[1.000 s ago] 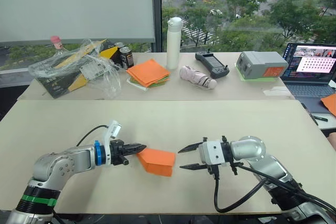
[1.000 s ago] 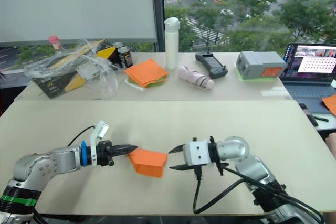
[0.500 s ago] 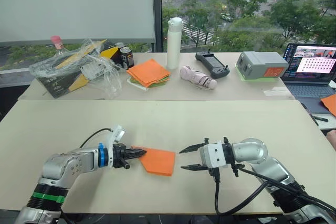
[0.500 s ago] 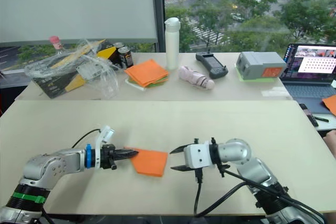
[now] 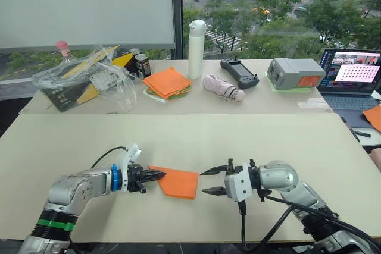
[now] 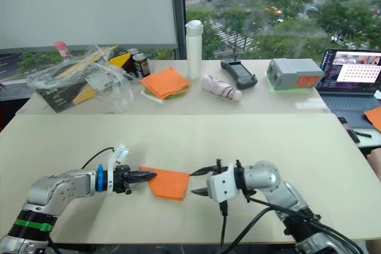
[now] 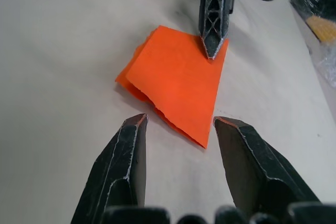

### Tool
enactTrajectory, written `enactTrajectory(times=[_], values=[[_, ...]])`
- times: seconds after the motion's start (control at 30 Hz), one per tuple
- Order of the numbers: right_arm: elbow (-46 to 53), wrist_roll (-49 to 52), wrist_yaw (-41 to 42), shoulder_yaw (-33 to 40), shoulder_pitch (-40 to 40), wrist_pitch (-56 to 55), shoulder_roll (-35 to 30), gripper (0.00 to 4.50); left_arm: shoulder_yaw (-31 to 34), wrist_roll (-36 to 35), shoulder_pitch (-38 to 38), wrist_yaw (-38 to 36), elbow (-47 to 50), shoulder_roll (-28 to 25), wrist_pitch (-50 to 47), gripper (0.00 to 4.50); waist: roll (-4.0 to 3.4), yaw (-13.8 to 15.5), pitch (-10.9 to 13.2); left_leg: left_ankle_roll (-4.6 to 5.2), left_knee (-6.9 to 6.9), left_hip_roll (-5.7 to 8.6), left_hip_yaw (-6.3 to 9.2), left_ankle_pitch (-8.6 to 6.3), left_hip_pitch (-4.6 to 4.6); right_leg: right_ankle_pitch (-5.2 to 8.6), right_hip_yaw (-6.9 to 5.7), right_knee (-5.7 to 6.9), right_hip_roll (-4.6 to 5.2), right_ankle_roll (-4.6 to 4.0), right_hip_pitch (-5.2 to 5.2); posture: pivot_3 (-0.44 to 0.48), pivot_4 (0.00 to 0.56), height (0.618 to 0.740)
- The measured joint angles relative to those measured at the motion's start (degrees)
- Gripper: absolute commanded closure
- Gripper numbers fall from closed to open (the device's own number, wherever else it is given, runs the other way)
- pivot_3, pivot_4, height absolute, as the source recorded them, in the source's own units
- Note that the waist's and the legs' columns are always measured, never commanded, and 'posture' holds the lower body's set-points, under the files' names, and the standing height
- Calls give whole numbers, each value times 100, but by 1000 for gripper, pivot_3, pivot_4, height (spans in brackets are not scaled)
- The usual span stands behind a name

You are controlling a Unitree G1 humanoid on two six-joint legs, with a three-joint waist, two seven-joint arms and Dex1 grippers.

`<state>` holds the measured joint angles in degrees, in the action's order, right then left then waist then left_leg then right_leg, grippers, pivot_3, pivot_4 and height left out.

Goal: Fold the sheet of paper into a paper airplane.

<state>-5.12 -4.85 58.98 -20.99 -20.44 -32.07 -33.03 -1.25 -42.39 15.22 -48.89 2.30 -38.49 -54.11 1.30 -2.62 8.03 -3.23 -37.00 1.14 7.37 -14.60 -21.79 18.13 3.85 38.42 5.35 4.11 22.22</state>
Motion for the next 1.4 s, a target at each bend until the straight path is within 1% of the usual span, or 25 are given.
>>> enactTrajectory(times=[0.3,0.83,1.03,1.17,1.4], values=[[-462,-188,-258,-112,-158,-478,146,2231,28,20,-39,-6,105,-2,-124,4475,0,-3,0,0,-1,0,0,0,3,0,0,6,0,0,0,0,150,740],[-441,-169,-239,-332,-160,-530,206,2231,43,33,-39,-4,114,-1,-156,4475,0,-5,0,0,-2,0,1,0,5,0,0,11,0,0,0,0,150,740],[-438,-96,-171,-332,-160,-532,135,2231,49,32,-38,-4,115,-1,-172,4475,0,-5,0,0,-2,0,1,0,5,0,0,11,0,0,0,0,150,740],[-288,-52,-150,-327,-158,-531,25,2231,61,34,-38,-4,117,-1,-196,4475,0,-3,0,0,-2,0,1,0,6,0,0,12,-1,0,0,0,150,740],[-166,-54,-164,-334,-136,-526,72,2231,64,62,-25,-7,119,34,-215,4475,0,-1,0,0,-3,0,1,0,6,0,0,12,-1,0,-1,0,150,740]])
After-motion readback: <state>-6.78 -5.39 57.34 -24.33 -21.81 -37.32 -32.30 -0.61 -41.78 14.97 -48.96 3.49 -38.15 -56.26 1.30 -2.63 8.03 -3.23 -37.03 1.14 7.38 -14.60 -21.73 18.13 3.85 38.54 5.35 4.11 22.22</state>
